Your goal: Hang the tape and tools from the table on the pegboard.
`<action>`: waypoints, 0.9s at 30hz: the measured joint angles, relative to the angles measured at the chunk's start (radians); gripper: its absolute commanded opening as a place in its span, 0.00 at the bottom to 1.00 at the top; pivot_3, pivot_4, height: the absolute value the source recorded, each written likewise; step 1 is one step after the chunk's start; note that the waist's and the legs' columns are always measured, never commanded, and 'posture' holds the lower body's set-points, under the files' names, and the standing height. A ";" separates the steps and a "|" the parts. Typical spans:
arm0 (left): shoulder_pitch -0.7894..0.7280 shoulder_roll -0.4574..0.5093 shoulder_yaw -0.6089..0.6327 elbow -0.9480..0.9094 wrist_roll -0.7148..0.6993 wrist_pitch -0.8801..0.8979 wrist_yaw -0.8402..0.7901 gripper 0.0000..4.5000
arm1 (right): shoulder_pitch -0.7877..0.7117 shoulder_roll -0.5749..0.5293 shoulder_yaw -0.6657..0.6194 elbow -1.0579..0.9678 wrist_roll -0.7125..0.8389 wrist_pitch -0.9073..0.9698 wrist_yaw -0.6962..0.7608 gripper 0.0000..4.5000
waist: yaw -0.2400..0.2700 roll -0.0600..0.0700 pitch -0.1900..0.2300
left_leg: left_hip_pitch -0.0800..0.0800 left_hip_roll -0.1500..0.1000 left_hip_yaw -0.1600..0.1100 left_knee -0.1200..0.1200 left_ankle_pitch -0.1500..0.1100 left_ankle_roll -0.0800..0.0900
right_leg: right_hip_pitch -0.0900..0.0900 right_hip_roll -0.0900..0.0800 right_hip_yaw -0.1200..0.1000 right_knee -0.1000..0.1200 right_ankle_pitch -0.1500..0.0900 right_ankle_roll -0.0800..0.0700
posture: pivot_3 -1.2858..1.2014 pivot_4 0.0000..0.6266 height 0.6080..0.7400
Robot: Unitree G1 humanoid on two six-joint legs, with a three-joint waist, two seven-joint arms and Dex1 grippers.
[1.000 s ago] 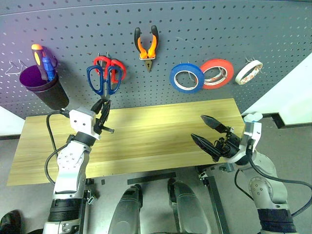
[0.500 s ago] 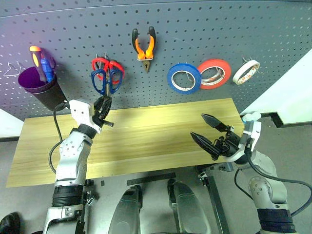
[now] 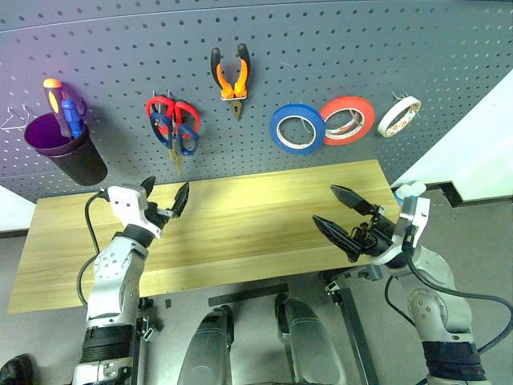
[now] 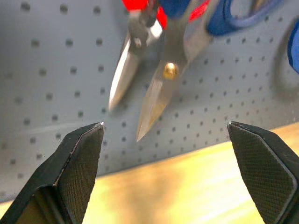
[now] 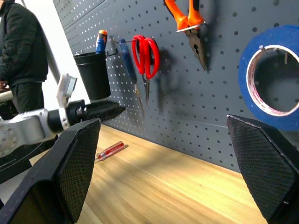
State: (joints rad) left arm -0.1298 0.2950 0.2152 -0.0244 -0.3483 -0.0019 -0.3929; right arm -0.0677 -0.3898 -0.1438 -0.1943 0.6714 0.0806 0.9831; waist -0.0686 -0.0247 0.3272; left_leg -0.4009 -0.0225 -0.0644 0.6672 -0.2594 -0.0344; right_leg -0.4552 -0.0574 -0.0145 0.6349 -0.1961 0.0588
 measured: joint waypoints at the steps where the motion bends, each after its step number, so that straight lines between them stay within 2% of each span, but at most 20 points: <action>1: 0.020 -0.002 -0.002 -0.021 0.010 -0.001 0.007 0.99 | -0.003 0.000 0.000 0.000 0.001 0.000 0.005 1.00 | 0.000 0.000 0.000 | 0.002 0.000 0.001 0.000 0.000 0.000 | 0.001 0.000 0.001 0.000 0.000 0.000 | 0.46 0.43 1.00; 5: 0.094 -0.003 -0.007 -0.075 0.046 -0.003 0.034 0.99 | -0.015 -0.003 0.004 0.001 0.016 0.004 0.047 1.00 | -0.001 0.000 0.000 | 0.011 0.001 0.004 -0.002 0.000 0.000 | 0.010 0.001 0.004 -0.002 -0.001 0.002 | 0.47 0.43 1.00; 13: 0.186 0.017 0.032 -0.056 0.081 0.035 0.088 0.99 | -0.048 -0.021 0.053 0.000 0.022 0.016 0.151 1.00 | 0.000 0.000 0.000 | 0.012 0.002 0.004 -0.002 0.000 0.000 | 0.011 0.002 0.004 -0.004 -0.002 0.002 | 0.47 0.43 1.00; 19: 0.169 0.049 0.098 0.057 0.107 0.109 0.173 0.99 | -0.067 -0.022 0.067 0.008 -0.004 0.000 0.171 1.00 | 0.003 0.000 0.000 | 0.012 0.002 0.003 -0.002 0.000 0.000 | 0.011 0.002 0.004 -0.004 -0.002 0.002 | 0.48 0.45 1.00; 27: 0.108 0.128 0.155 0.126 0.078 0.153 0.144 0.99 | -0.028 -0.043 0.061 -0.003 -0.011 0.024 0.148 1.00 | 0.010 0.000 0.001 | 0.012 0.003 0.003 -0.002 -0.001 0.000 | 0.011 0.001 0.004 -0.005 -0.002 0.001 | 0.48 0.53 1.00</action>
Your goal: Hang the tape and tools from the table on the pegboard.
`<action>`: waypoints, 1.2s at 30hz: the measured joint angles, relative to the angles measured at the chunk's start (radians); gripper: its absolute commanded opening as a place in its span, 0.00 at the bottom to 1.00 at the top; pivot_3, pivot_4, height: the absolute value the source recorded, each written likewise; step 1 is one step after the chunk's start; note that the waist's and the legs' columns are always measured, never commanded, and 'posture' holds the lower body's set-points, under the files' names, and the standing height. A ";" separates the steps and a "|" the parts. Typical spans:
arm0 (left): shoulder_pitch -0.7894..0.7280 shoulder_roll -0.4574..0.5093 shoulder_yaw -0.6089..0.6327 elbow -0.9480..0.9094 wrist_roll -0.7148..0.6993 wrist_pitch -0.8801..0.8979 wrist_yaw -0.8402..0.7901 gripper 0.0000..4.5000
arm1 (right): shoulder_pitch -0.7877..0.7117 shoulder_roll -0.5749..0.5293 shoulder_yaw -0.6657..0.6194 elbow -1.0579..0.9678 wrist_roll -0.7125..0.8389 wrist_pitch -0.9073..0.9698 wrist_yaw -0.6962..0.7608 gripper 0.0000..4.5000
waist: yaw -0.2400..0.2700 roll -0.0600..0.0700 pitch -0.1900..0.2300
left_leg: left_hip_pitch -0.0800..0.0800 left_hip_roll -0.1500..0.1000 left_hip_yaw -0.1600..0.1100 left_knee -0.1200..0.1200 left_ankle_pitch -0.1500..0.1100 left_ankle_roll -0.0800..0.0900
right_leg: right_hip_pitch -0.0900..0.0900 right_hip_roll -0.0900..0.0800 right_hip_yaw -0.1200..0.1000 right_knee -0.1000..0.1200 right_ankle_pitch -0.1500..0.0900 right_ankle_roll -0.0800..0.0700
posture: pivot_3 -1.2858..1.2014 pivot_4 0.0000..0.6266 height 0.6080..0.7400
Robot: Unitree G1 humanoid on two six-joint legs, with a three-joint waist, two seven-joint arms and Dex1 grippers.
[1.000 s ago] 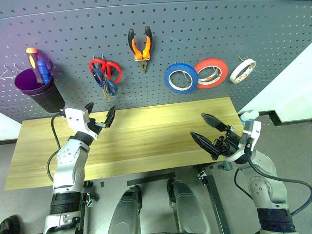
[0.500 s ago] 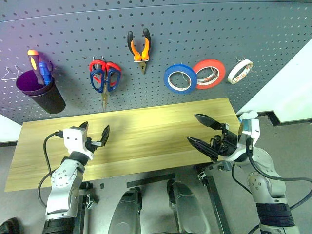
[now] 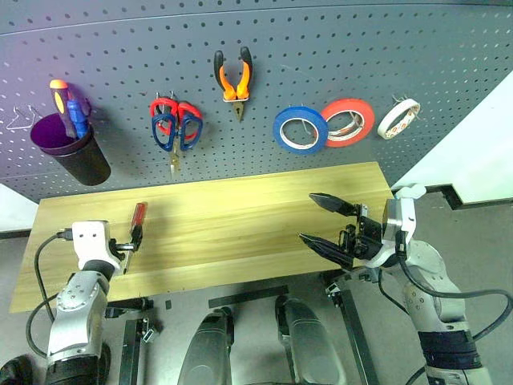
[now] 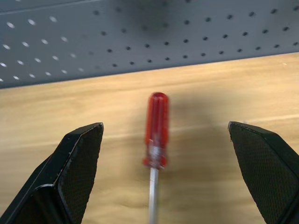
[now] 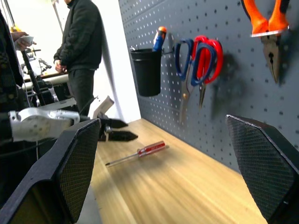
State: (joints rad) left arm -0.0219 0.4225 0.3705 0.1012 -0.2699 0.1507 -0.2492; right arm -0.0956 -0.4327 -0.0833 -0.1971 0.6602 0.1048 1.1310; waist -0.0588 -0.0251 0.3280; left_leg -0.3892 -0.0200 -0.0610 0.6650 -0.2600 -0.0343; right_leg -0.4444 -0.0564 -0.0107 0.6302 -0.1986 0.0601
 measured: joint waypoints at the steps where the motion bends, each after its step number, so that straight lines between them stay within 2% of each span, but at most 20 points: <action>1: -0.017 0.014 0.000 0.018 0.003 -0.001 -0.006 0.99 | 0.007 -0.005 -0.002 -0.002 0.000 0.006 -0.007 1.00 | 0.000 0.000 0.000 | 0.000 0.000 0.000 0.000 0.000 0.000 | 0.000 0.000 0.000 0.000 -0.001 -0.002 | 0.48 0.55 1.00; 9: -0.079 0.052 -0.002 0.155 0.020 -0.010 -0.062 0.99 | 0.089 -0.044 -0.030 -0.086 0.013 0.050 -0.061 1.00 | -0.001 -0.002 0.012 | -0.001 0.000 0.000 -0.004 -0.001 0.001 | -0.002 -0.001 0.003 -0.002 -0.002 -0.001 | 0.48 0.64 1.00; 16: -0.103 0.073 -0.040 0.216 0.038 0.010 -0.126 0.99 | 0.171 -0.073 -0.069 -0.180 0.036 0.092 -0.111 1.00 | -0.001 -0.002 0.041 | -0.003 0.000 0.000 -0.005 -0.001 0.001 | -0.005 -0.003 0.004 -0.003 -0.003 0.000 | 0.47 0.69 1.00; 20: -0.152 0.124 -0.062 0.291 0.063 0.018 -0.156 0.99 | 0.204 -0.095 -0.086 -0.203 0.044 0.107 -0.126 1.00 | -0.004 -0.004 0.056 | -0.007 0.000 0.001 -0.007 -0.001 0.001 | -0.011 -0.003 0.005 -0.003 -0.003 0.000 | 0.47 0.72 1.00; 24: -0.185 0.126 -0.074 0.329 0.065 0.020 -0.166 0.99 | 0.221 -0.099 -0.093 -0.218 0.053 0.108 -0.136 1.00 | -0.010 -0.004 0.062 | -0.017 -0.001 0.002 -0.008 0.000 0.001 | -0.022 -0.004 0.006 -0.002 -0.001 0.004 | 0.46 0.72 1.00; 29: -0.220 0.125 -0.110 0.370 0.083 0.023 -0.178 0.99 | 0.234 -0.105 -0.109 -0.226 0.061 0.108 -0.149 1.00 | -0.011 -0.004 0.071 | -0.018 -0.001 0.002 -0.008 0.000 0.001 | -0.023 -0.004 0.006 -0.001 -0.001 0.005 | 0.45 0.73 1.00; 33: -0.253 0.125 -0.125 0.408 0.096 0.038 -0.175 0.82 | 0.237 -0.108 -0.118 -0.234 0.062 0.108 -0.156 1.00 | -0.012 -0.003 0.073 | -0.017 -0.001 0.002 -0.008 0.000 0.001 | -0.023 -0.004 0.006 -0.001 -0.001 0.005 | 0.45 0.73 1.00; 36: -0.263 0.127 -0.126 0.415 0.100 0.053 -0.173 0.60 | 0.239 -0.108 -0.125 -0.234 0.061 0.107 -0.161 1.00 | -0.014 -0.003 0.073 | -0.017 -0.001 0.003 -0.008 0.000 0.001 | -0.023 -0.004 0.006 -0.001 -0.001 0.005 | 0.45 0.73 1.00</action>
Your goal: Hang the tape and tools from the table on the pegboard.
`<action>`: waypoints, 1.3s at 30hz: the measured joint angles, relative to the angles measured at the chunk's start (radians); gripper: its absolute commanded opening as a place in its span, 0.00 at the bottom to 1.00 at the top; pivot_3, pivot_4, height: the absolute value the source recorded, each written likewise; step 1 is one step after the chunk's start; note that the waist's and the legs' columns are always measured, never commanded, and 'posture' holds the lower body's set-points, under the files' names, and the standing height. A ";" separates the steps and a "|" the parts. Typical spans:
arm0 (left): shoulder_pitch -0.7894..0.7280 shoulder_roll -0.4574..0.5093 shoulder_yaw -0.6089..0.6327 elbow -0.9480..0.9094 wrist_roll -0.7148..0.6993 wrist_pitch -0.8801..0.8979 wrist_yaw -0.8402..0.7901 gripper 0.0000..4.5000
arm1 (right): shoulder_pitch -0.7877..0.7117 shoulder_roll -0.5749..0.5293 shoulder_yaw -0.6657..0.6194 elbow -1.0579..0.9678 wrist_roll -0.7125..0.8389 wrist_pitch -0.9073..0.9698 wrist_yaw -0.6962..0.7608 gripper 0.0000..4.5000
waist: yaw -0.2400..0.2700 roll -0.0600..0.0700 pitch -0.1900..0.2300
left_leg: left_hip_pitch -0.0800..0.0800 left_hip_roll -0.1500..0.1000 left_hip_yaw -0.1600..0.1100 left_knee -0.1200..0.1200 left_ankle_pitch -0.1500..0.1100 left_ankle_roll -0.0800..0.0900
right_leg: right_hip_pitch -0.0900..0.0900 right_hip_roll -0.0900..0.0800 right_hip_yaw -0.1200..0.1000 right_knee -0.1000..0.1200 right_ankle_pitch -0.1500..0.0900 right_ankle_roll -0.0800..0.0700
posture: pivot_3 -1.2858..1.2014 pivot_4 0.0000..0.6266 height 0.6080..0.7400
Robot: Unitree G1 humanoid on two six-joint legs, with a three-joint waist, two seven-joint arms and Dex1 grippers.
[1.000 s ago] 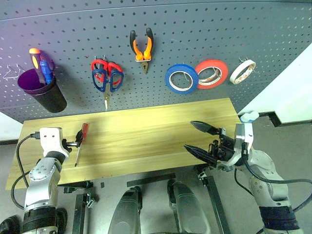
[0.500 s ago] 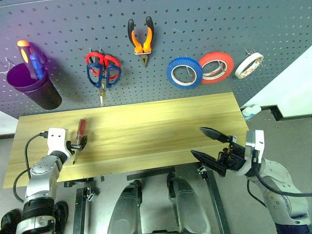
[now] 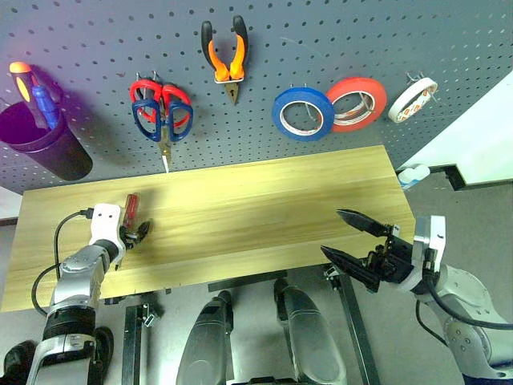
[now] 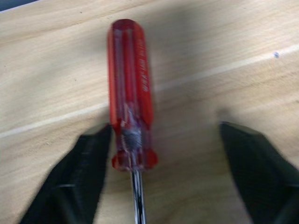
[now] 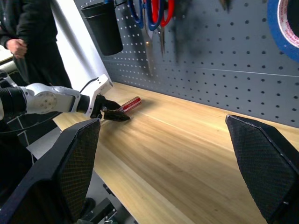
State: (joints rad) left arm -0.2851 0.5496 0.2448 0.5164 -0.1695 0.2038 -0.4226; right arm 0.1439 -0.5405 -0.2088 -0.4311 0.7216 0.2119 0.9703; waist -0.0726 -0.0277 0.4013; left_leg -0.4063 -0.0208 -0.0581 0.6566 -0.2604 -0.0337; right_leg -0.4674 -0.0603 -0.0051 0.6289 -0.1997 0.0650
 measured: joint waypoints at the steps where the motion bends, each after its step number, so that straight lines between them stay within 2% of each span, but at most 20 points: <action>1: -0.001 0.000 0.000 -0.002 0.000 0.008 0.000 0.53 | 0.001 0.000 -0.001 0.000 0.000 0.000 0.000 1.00 | 0.000 0.000 0.000 | 0.000 0.000 0.000 0.000 0.000 0.000 | 0.000 0.000 0.000 0.000 0.000 0.000 | 0.45 0.73 1.00; 5: 0.004 -0.004 0.000 -0.024 -0.002 0.037 0.001 0.23 | 0.002 0.000 -0.001 0.000 -0.001 -0.002 -0.002 1.00 | -0.001 0.000 0.000 | 0.001 0.000 0.000 -0.002 0.000 0.000 | 0.000 0.000 0.000 0.000 0.000 0.000 | 0.45 0.72 1.00; 6: 0.005 -0.004 0.001 -0.029 -0.003 0.047 0.001 0.19 | 0.002 0.000 -0.001 0.000 -0.001 -0.002 -0.002 1.00 | 0.000 0.000 0.000 | 0.001 0.000 0.000 -0.003 0.000 0.000 | 0.000 0.000 0.000 0.000 0.000 0.000 | 0.45 0.72 1.00; 15: 0.028 -0.016 0.020 -0.082 -0.039 0.101 -0.002 0.19 | -0.030 0.000 -0.001 0.024 -0.011 -0.016 0.002 1.00 | 0.001 0.000 0.000 | 0.002 0.000 0.001 -0.007 0.000 -0.001 | 0.000 0.000 0.000 -0.003 -0.001 0.001 | 0.45 0.69 1.00; 19: 0.064 -0.058 0.030 -0.150 -0.046 0.098 0.036 0.19 | -0.052 0.006 0.005 0.050 -0.019 -0.035 0.017 1.00 | 0.002 0.000 0.000 | 0.001 0.000 0.000 -0.007 0.000 -0.001 | 0.000 -0.001 0.000 -0.005 0.000 0.001 | 0.46 0.64 1.00; 24: 0.157 -0.122 0.056 -0.302 -0.081 0.116 0.082 0.19 | -0.105 0.025 0.025 0.108 -0.041 -0.072 0.032 1.00 | 0.003 -0.001 -0.001 | -0.001 0.000 0.000 -0.008 0.000 -0.001 | 0.000 -0.001 0.000 -0.009 0.002 0.002 | 0.47 0.57 1.00; 29: 0.223 -0.126 0.055 -0.487 -0.105 0.158 0.077 0.19 | -0.167 0.063 0.049 0.199 -0.058 -0.113 0.061 1.00 | 0.007 -0.002 -0.004 | -0.002 -0.001 0.000 -0.007 0.000 -0.001 | 0.000 -0.001 0.000 -0.011 0.006 0.001 | 0.48 0.48 1.00; 31: 0.236 -0.116 0.042 -0.525 -0.102 0.139 0.049 0.19 | -0.191 0.074 0.055 0.231 -0.066 -0.131 0.077 1.00 | 0.009 -0.002 -0.008 | -0.002 -0.002 0.001 -0.007 0.001 -0.001 | 0.000 -0.001 0.000 -0.012 0.007 0.002 | 0.48 0.47 1.00; 34: 0.251 -0.113 0.034 -0.556 -0.095 0.087 0.020 0.19 | -0.205 0.089 0.066 0.262 -0.070 -0.151 0.108 1.00 | 0.011 -0.003 -0.016 | -0.003 -0.002 0.001 -0.007 0.001 -0.001 | 0.000 -0.001 -0.001 -0.013 0.007 0.001 | 0.48 0.40 1.00; 39: 0.264 -0.115 0.021 -0.584 -0.070 -0.003 0.010 0.19 | -0.245 0.091 0.095 0.335 -0.077 -0.182 0.199 1.00 | 0.014 -0.004 -0.053 | -0.002 -0.002 0.002 -0.007 0.001 -0.001 | 0.001 -0.001 -0.001 -0.014 0.008 0.002 | 0.48 0.33 1.00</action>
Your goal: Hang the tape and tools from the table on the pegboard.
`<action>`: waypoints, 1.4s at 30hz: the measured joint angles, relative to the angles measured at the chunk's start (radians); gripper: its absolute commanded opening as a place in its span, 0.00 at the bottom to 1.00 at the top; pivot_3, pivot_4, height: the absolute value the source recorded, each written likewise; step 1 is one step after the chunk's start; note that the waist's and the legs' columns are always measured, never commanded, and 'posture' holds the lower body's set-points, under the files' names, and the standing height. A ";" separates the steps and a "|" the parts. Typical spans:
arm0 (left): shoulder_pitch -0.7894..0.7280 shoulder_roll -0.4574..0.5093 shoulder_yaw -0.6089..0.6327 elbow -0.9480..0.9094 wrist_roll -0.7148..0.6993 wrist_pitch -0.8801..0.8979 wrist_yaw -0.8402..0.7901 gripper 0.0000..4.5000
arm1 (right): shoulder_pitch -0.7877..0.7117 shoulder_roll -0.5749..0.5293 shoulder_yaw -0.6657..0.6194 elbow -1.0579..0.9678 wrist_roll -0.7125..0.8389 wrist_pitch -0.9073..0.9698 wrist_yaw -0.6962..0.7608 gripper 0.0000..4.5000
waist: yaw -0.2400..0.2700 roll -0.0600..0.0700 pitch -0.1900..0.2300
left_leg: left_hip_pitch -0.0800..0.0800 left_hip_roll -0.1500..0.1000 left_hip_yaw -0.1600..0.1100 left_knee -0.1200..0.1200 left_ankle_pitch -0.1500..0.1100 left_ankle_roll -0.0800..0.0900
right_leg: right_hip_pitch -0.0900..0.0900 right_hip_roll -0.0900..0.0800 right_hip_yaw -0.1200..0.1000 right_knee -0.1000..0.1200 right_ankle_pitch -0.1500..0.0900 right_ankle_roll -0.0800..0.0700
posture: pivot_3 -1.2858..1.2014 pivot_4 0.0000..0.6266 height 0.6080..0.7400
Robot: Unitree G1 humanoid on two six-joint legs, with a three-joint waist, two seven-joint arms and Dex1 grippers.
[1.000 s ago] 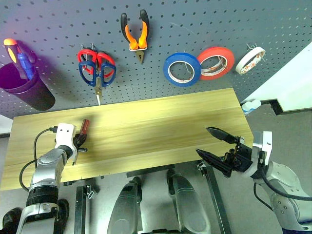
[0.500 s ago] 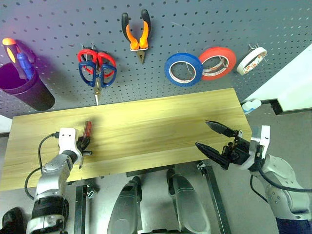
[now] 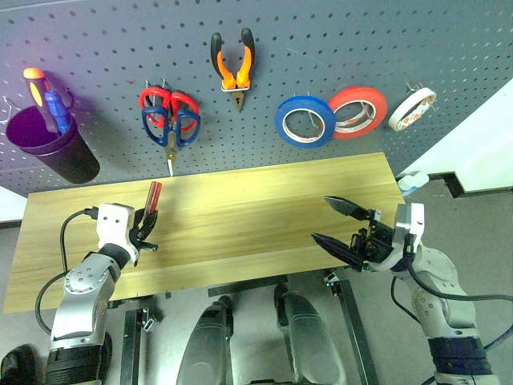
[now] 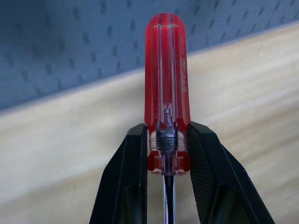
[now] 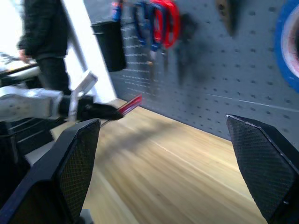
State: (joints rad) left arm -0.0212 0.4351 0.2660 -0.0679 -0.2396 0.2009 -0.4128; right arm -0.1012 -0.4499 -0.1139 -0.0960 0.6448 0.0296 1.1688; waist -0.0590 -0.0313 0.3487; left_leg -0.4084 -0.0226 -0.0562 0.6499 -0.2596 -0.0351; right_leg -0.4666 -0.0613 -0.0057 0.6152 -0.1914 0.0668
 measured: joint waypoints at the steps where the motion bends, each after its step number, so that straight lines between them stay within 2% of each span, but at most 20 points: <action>1: 0.007 -0.004 -0.001 -0.006 0.004 -0.018 0.001 0.19 | -0.013 0.000 0.002 0.017 -0.003 -0.009 0.017 1.00 | 0.000 0.000 -0.008 | 0.000 0.000 0.000 0.001 0.000 0.000 | 0.000 0.000 0.000 0.000 0.001 0.000 | 0.48 0.32 1.00; 7: 0.067 -0.040 -0.003 -0.066 0.012 -0.109 0.019 0.19 | -0.078 0.006 0.010 0.067 -0.004 -0.026 0.073 1.00 | 0.009 -0.001 -0.048 | 0.002 0.001 0.003 0.004 0.000 0.000 | 0.005 0.003 0.000 -0.001 0.004 -0.001 | 0.49 0.25 1.00; 14: 0.078 -0.047 0.029 -0.130 0.045 -0.231 0.082 0.19 | -0.129 0.074 0.011 0.122 -0.017 -0.073 0.073 1.00 | 0.020 -0.002 -0.095 | 0.007 0.002 0.003 0.006 0.000 0.000 | 0.011 0.005 0.000 -0.001 0.004 -0.002 | 0.50 0.20 1.00; 18: 0.031 -0.034 0.043 -0.131 0.065 -0.259 0.106 0.19 | -0.157 0.101 0.010 0.137 -0.014 -0.077 0.055 1.00 | 0.022 -0.003 -0.103 | 0.019 0.002 0.003 0.005 0.000 0.000 | 0.024 0.006 0.000 -0.003 0.004 -0.001 | 0.50 0.18 1.00; 30: -0.075 0.006 0.051 -0.168 0.145 -0.319 0.161 0.19 | -0.192 0.119 0.002 0.144 0.025 -0.045 0.025 1.00 | 0.022 -0.001 -0.132 | 0.022 0.002 0.003 0.006 0.000 0.000 | 0.026 0.007 0.000 -0.001 0.004 -0.002 | 0.50 0.18 1.00; 42: -0.316 0.146 0.106 -0.067 0.140 -0.315 0.155 0.19 | -0.155 0.122 -0.008 0.091 0.086 0.034 0.016 1.00 | 0.019 0.000 -0.133 | 0.024 0.003 0.003 0.006 0.000 0.000 | 0.027 0.009 0.001 0.000 0.004 -0.002 | 0.49 0.19 1.00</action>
State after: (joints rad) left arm -0.3371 0.5807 0.3719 -0.1353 -0.0997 -0.1143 -0.2574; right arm -0.2565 -0.3278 -0.1222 -0.0052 0.7311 0.0632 1.1850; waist -0.0401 -0.0315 0.2155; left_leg -0.3844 -0.0200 -0.0529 0.6562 -0.2592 -0.0349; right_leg -0.4393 -0.0525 -0.0050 0.6154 -0.1869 0.0649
